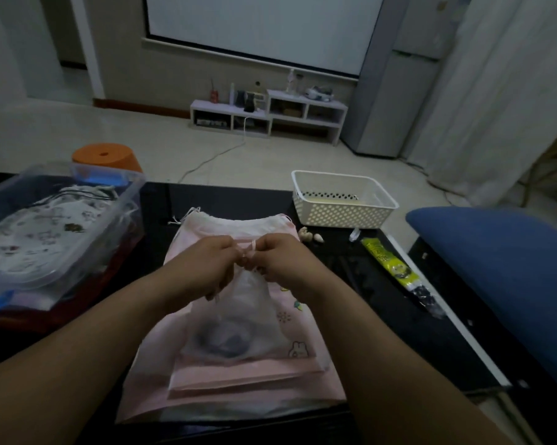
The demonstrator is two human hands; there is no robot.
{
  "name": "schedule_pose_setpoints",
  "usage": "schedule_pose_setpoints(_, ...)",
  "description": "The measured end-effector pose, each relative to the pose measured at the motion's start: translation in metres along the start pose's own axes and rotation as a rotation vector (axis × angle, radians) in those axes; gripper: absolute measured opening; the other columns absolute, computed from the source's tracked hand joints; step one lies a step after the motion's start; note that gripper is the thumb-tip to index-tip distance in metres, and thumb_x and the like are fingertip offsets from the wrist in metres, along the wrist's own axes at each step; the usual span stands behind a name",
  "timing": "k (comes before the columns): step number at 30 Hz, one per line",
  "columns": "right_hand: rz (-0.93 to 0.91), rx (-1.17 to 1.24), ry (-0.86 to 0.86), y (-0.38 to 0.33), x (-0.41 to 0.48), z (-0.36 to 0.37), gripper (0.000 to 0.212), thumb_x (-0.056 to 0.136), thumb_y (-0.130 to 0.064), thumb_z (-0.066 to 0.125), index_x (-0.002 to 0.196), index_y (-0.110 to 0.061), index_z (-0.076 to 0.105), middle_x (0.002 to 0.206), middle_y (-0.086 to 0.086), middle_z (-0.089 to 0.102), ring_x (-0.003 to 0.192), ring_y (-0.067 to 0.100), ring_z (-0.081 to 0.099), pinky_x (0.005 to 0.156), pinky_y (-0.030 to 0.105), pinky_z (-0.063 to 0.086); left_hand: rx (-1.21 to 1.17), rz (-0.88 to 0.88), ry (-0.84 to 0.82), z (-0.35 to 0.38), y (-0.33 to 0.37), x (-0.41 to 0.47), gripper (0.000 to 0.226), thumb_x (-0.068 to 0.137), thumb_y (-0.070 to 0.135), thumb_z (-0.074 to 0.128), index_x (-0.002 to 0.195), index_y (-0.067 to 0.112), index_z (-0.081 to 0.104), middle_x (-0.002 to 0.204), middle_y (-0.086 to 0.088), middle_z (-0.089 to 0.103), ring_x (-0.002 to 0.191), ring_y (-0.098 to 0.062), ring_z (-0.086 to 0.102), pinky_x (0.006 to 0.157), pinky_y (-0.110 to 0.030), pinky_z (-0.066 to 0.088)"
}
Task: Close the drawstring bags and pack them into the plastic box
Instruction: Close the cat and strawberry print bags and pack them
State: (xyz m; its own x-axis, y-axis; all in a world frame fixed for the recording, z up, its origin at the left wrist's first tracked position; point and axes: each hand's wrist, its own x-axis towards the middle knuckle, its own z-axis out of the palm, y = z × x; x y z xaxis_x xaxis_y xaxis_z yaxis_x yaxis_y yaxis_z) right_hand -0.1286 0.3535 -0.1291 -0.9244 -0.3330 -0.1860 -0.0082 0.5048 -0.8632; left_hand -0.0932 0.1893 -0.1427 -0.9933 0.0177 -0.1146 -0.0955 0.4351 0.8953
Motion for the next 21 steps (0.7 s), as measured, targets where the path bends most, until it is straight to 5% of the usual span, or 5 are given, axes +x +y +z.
schedule_pose_setpoints(3, -0.01, 0.049, 0.009, 0.005, 0.003, -0.003, 0.006, 0.094, -0.014, 0.071, 0.095, -0.011, 0.077, 0.092, 0.009, 0.077, 0.087, 0.021, 0.071, 0.081, 0.038, 0.059, -0.102, -0.029, -0.06, -0.002, -0.001, -0.002, 0.026, 0.105, 0.019, 0.052, 0.09, 0.009, 0.072, 0.063, -0.003, 0.062, 0.057, -0.017, 0.054, 0.05, -0.03, 0.047)
schedule_pose_setpoints(7, -0.044, 0.067, -0.001, 0.006, 0.001, -0.006, 0.005, 0.096, -0.016, 0.073, 0.094, -0.013, 0.076, 0.077, -0.001, 0.074, 0.074, 0.011, 0.067, 0.067, 0.028, 0.052, 0.0, 0.025, -0.015, -0.004, -0.006, 0.0, 0.023, 0.1, 0.03, 0.065, 0.088, 0.014, 0.077, 0.072, 0.002, 0.07, 0.064, -0.007, 0.061, 0.06, -0.023, 0.052)
schedule_pose_setpoints(11, -0.071, 0.085, -0.024, 0.005, 0.0, -0.007, 0.005, 0.097, -0.013, 0.071, 0.095, -0.014, 0.075, 0.081, 0.0, 0.074, 0.076, 0.011, 0.067, 0.071, 0.029, 0.052, -0.014, 0.13, 0.003, -0.007, -0.013, 0.001, 0.016, 0.096, 0.026, 0.073, 0.092, 0.011, 0.075, 0.079, 0.004, 0.072, 0.068, 0.002, 0.063, 0.065, -0.015, 0.05)
schedule_pose_setpoints(17, -0.109, 0.035, -0.07, 0.005, -0.002, -0.009, 0.007, 0.099, -0.011, 0.068, 0.097, -0.016, 0.071, 0.089, 0.002, 0.075, 0.08, 0.01, 0.07, 0.074, 0.027, 0.052, 0.111, 0.231, -0.031, -0.011, -0.017, -0.001, 0.011, 0.096, 0.034, 0.073, 0.105, 0.028, 0.075, 0.101, 0.011, 0.074, 0.095, 0.003, 0.066, 0.078, -0.009, 0.048)
schedule_pose_setpoints(21, -0.163, -0.094, -0.047, 0.005, -0.002, -0.008, 0.009, 0.1, -0.011, 0.066, 0.098, -0.017, 0.072, 0.089, 0.0, 0.076, 0.079, 0.006, 0.071, 0.071, 0.023, 0.052, 0.15, 0.242, -0.049, -0.009, -0.018, -0.001, 0.016, 0.098, 0.026, 0.071, 0.091, 0.011, 0.073, 0.085, -0.004, 0.071, 0.071, 0.001, 0.06, 0.065, -0.011, 0.047)
